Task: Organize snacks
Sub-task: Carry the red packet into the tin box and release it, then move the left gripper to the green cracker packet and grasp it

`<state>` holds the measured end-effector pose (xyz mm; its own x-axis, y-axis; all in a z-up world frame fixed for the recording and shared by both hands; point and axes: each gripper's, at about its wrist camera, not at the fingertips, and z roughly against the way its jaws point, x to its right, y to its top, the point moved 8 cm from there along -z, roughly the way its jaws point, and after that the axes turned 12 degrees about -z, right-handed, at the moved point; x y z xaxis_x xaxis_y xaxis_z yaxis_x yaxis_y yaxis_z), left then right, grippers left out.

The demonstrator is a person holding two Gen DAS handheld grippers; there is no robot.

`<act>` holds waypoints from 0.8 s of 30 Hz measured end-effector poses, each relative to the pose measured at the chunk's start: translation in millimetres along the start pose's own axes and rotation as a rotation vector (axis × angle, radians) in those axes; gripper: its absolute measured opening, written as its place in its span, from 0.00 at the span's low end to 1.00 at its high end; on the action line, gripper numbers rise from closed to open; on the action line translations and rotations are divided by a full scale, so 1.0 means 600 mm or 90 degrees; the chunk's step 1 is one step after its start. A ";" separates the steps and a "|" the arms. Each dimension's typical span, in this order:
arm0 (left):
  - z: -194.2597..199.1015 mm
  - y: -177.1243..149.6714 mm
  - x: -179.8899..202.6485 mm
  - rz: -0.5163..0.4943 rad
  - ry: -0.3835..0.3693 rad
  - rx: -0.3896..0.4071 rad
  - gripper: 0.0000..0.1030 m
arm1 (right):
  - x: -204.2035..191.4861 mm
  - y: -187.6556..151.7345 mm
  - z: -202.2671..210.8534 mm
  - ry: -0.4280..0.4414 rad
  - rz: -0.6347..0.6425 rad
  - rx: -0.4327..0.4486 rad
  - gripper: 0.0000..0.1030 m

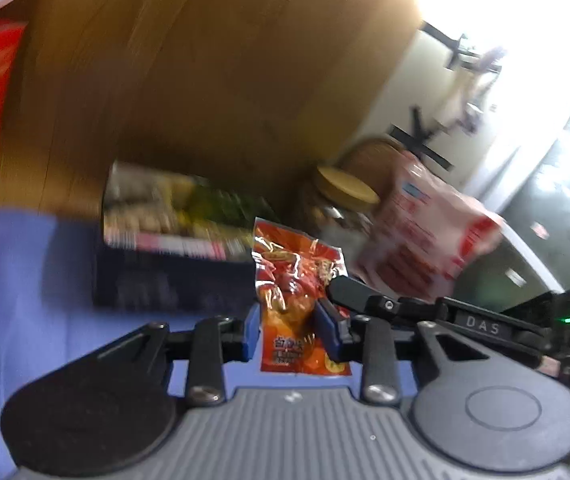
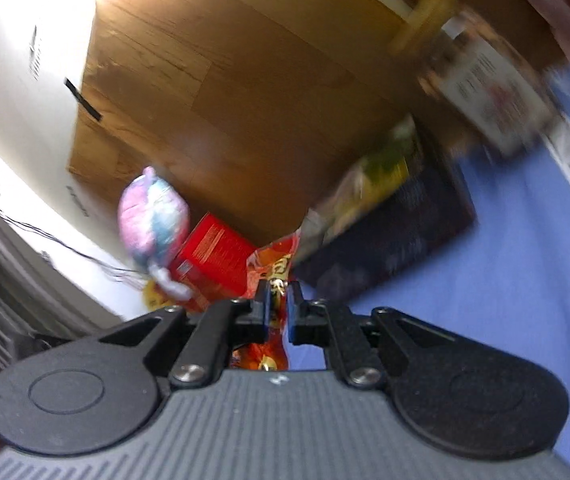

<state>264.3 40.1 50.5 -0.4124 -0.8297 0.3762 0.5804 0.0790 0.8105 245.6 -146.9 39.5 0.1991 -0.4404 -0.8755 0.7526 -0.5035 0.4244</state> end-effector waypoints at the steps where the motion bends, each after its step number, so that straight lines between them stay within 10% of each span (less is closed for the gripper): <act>1: -0.014 0.016 -0.009 -0.005 0.012 -0.001 0.28 | -0.003 0.019 -0.019 -0.013 0.018 0.004 0.11; 14: -0.187 0.058 -0.117 -0.041 0.122 -0.068 0.34 | 0.064 0.127 -0.228 -0.187 0.217 0.021 0.15; 24: -0.063 0.047 -0.061 -0.067 0.145 -0.012 0.40 | 0.028 0.094 -0.111 -0.177 0.262 0.113 0.29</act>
<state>322.2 51.7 42.5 -0.3039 -0.9359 0.1781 0.5567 -0.0227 0.8304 333.3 -133.3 33.8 0.2640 -0.7965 -0.5440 0.5238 -0.3551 0.7743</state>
